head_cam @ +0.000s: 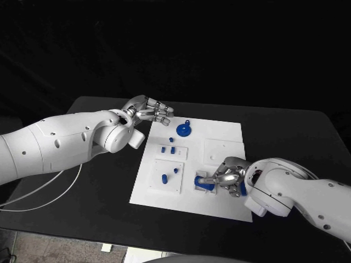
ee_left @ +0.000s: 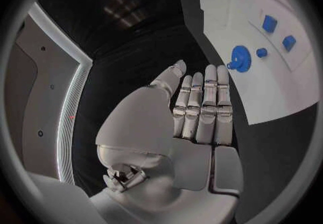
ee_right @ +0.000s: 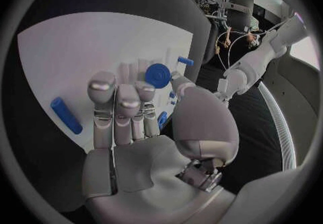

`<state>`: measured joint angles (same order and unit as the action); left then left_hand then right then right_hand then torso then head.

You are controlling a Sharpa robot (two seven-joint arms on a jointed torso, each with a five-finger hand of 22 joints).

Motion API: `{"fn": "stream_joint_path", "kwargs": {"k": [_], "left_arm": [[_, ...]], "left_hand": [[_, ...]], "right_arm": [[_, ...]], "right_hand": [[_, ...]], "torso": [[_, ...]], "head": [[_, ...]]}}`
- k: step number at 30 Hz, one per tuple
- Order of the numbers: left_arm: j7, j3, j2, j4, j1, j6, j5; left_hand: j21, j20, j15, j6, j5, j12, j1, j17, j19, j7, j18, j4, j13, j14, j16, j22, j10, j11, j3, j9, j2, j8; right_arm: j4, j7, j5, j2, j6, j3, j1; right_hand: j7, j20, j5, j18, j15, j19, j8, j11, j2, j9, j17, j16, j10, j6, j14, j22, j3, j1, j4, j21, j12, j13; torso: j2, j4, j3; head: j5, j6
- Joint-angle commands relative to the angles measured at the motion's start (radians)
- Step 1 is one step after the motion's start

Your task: Assemble the parts on the task board

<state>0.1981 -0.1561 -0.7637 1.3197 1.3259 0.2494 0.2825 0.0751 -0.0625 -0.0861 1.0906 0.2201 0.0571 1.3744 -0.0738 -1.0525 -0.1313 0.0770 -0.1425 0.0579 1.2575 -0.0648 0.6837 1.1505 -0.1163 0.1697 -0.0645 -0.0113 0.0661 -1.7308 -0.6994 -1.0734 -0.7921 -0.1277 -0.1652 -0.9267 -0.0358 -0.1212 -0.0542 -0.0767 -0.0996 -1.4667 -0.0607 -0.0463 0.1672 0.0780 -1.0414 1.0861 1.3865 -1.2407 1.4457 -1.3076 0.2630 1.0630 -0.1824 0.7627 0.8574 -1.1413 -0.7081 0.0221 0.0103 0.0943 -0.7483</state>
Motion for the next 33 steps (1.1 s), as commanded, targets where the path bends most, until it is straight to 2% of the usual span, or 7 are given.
{"fn": "stream_joint_path", "kwargs": {"k": [1,10,14,19,28,30,33], "left_arm": [[0.004,0.001,0.003,0.002,0.001,-0.015,0.002],[0.003,0.001,0.004,0.002,0.001,-0.015,0.002],[0.003,0.001,0.004,0.002,0.001,-0.015,0.002],[0.002,0.001,0.003,0.002,0.001,-0.016,0.002],[0.0,0.001,0.0,0.003,0.001,-0.017,0.002],[0.0,0.001,0.0,0.003,0.001,-0.018,0.002],[0.0,0.001,0.0,0.003,0.001,-0.018,0.002]], "left_hand": [[-0.005,-0.001,0.001,-0.008,-0.006,0.004,-0.004,0.0,-0.008,-0.001,0.008,0.006,0.0,-0.007,0.004,-0.001,-0.006,0.0,0.001,0.0,0.001,-0.003],[-0.005,-0.001,0.001,-0.008,-0.006,0.004,-0.004,0.0,-0.008,-0.001,0.008,0.006,0.0,-0.007,0.004,-0.001,-0.006,0.0,0.001,0.0,0.001,-0.003],[-0.005,-0.001,0.001,-0.008,-0.006,0.004,-0.004,0.0,-0.008,-0.001,0.008,0.006,0.0,-0.007,0.004,-0.001,-0.006,0.0,0.001,0.0,0.001,-0.003],[-0.005,-0.001,0.001,-0.008,-0.006,0.004,-0.004,0.0,-0.008,-0.001,0.008,0.006,0.0,-0.007,0.004,-0.001,-0.006,0.0,0.001,0.0,0.001,-0.003],[-0.005,-0.001,0.001,-0.011,-0.005,0.004,-0.003,0.0,-0.01,-0.002,0.009,0.008,0.0,-0.009,0.004,-0.007,-0.008,-0.001,0.001,0.0,0.0,-0.003],[-0.005,-0.001,0.001,-0.011,-0.005,0.004,-0.004,0.0,-0.01,-0.002,0.009,0.008,0.0,-0.009,0.004,-0.007,-0.008,-0.001,0.001,0.0,0.0,-0.003],[-0.005,-0.001,0.001,-0.01,-0.005,0.004,-0.004,0.0,-0.011,-0.002,0.009,0.008,0.0,-0.009,0.004,-0.007,-0.008,-0.001,0.001,0.0,0.0,-0.002]], "right_arm": [[0.007,-0.022,-0.026,0.007,-0.004,0.002,0.0],[0.014,-0.023,-0.053,0.016,0.038,0.015,0.0],[0.008,-0.021,-0.055,0.015,0.057,0.018,0.0],[-0.006,-0.014,-0.056,0.009,0.063,0.021,0.0],[-0.029,-0.009,-0.074,-0.012,0.056,0.022,0.0],[-0.032,-0.008,-0.077,-0.015,0.056,0.022,0.0],[-0.034,-0.007,-0.08,-0.016,0.059,0.022,0.0]], "right_hand": [[-0.004,-0.006,0.006,0.018,-0.003,-0.054,-0.004,-0.002,0.01,-0.002,0.002,-0.006,-0.004,0.005,0.005,-0.028,-0.004,-0.004,-0.023,-0.006,-0.008,0.002],[-0.007,-0.007,0.005,0.016,-0.004,-0.053,-0.004,0.0,0.017,-0.002,0.014,-0.025,-0.012,0.019,0.003,-0.024,-0.089,0.004,-0.095,-0.021,-0.022,0.006],[-0.007,-0.005,0.004,0.016,-0.002,-0.053,-0.004,0.0,0.008,0.001,0.014,-0.027,-0.012,0.019,0.004,-0.025,-0.112,0.01,-0.098,-0.02,-0.023,0.007],[-0.007,0.0,-0.008,0.014,0.001,-0.053,-0.004,0.001,-0.02,0.006,0.015,-0.024,-0.011,0.014,0.006,-0.028,-0.109,0.014,-0.061,-0.019,-0.017,0.011],[-0.006,0.001,-0.018,0.015,0.001,-0.054,-0.003,0.0,-0.034,0.007,0.012,-0.018,-0.009,0.009,0.005,-0.032,-0.111,0.009,-0.036,-0.011,-0.011,0.015],[-0.006,0.001,-0.079,0.015,0.001,-0.054,-0.003,0.0,-0.058,0.006,0.012,-0.017,-0.009,0.007,0.005,-0.033,-0.113,0.017,-0.001,-0.01,-0.01,0.016],[-0.005,0.001,-0.079,0.017,0.002,-0.054,-0.003,0.0,-0.098,0.002,0.011,-0.015,-0.01,0.003,0.006,-0.034,-0.096,0.015,0.064,-0.008,-0.009,0.018]], "torso": [[0.0,0.0006,0.0005],[0.0,-0.0003,0.0],[0.0,-0.0002,-0.0004],[0.0,0.0,-0.0011],[0.0,-0.0004,-0.0008],[0.0,-0.0004,-0.0008],[0.0,-0.0001,-0.0008]], "head": [[-0.001,0.003],[-0.002,0.0],[-0.004,0.0],[-0.004,0.002],[-0.004,0.001],[-0.005,-0.001],[-0.005,0.0]]}}
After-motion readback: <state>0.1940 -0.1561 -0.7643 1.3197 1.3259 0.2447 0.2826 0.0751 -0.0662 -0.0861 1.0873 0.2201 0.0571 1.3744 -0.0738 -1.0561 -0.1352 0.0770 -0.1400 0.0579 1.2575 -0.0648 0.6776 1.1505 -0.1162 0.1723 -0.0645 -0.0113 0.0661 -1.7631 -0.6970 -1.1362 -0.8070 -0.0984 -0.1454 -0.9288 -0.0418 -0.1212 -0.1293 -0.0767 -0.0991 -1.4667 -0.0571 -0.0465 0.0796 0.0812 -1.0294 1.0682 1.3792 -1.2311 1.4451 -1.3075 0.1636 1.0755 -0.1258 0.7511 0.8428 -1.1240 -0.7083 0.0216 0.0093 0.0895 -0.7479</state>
